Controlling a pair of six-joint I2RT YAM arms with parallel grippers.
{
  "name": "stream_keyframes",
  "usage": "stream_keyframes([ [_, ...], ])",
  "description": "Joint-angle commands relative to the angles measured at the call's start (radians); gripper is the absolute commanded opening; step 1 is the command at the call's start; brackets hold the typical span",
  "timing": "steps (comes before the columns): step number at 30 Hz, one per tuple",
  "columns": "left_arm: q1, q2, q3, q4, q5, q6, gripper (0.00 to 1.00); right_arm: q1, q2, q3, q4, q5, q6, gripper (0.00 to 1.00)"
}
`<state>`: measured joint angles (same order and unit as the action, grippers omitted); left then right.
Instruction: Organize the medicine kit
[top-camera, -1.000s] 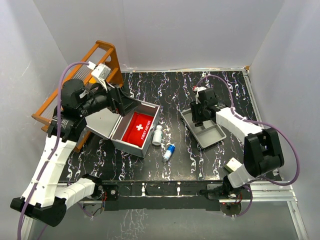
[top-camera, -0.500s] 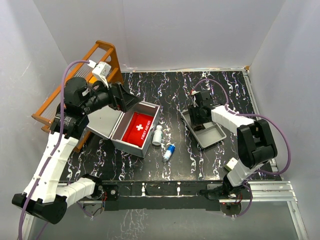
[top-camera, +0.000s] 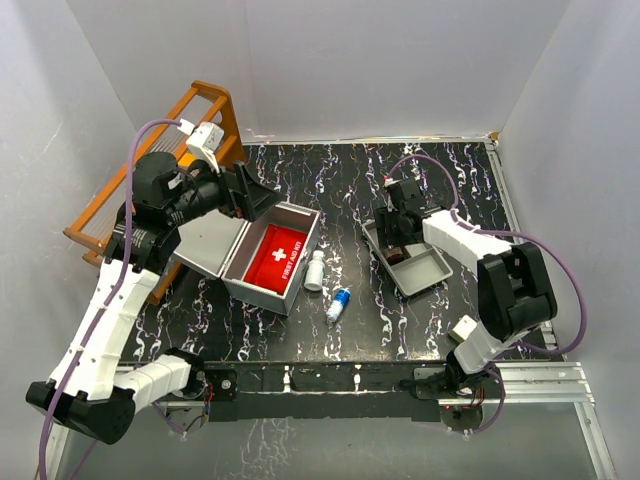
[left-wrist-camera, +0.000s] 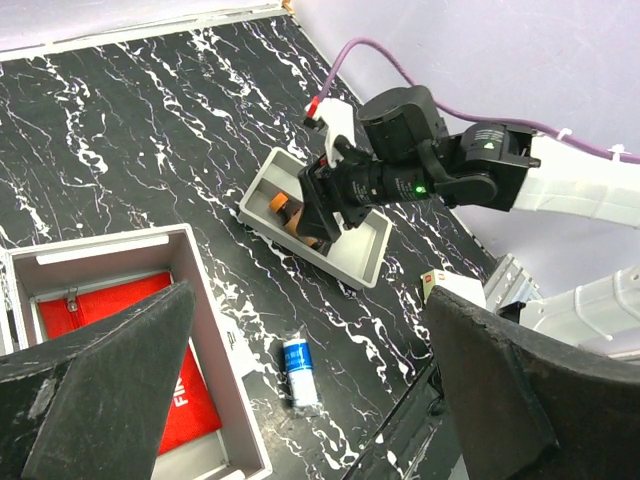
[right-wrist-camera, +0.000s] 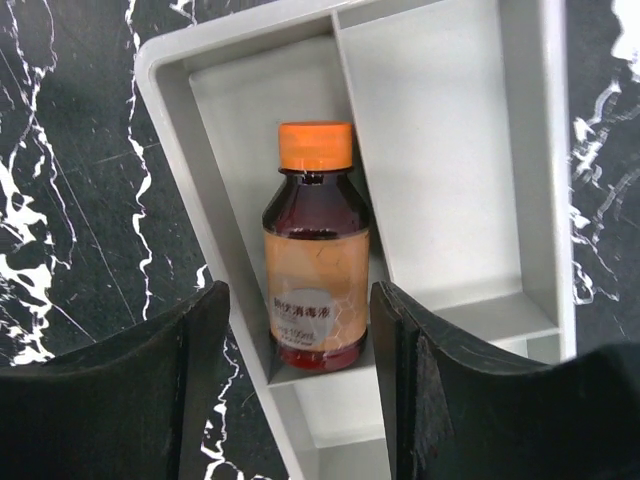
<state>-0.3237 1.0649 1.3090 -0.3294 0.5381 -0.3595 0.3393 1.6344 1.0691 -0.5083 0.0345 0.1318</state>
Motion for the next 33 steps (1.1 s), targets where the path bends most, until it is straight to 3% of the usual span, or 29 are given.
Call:
stream_keyframes([
  [1, 0.001, -0.011, 0.029, -0.045, 0.008, -0.003, 0.99, 0.012, -0.108, 0.069, -0.032, 0.130, 0.147, 0.56],
  [6, 0.001, -0.103, -0.033, -0.074, -0.039, 0.010, 0.99, 0.014, -0.182, 0.023, -0.029, 0.092, 0.385, 0.55],
  [10, 0.001, -0.180, -0.081, -0.062, -0.157, 0.006, 0.99, 0.064, -0.233, -0.064, 0.061, -0.043, 0.503, 0.51],
  [14, 0.002, -0.230, -0.131, -0.015, -0.242, -0.013, 0.99, 0.173, -0.247, -0.101, 0.104, -0.068, 0.656, 0.49],
  [20, 0.001, -0.241, -0.088, 0.048, -0.248, 0.023, 0.99, 0.304, -0.231, -0.164, 0.264, -0.086, 0.826, 0.49],
  [25, 0.002, -0.252, -0.095, 0.088, -0.251, 0.035, 0.99, 0.355, -0.194, -0.209, 0.408, -0.100, 0.850, 0.59],
  [28, 0.002, -0.250, -0.104, 0.098, -0.248, 0.030, 0.99, 0.384, -0.136, -0.180, 0.405, -0.108, 0.848, 0.68],
  [33, 0.001, -0.237, -0.113, 0.117, -0.241, 0.021, 0.99, 0.413, -0.068, -0.169, 0.435, -0.107, 0.867, 0.70],
])
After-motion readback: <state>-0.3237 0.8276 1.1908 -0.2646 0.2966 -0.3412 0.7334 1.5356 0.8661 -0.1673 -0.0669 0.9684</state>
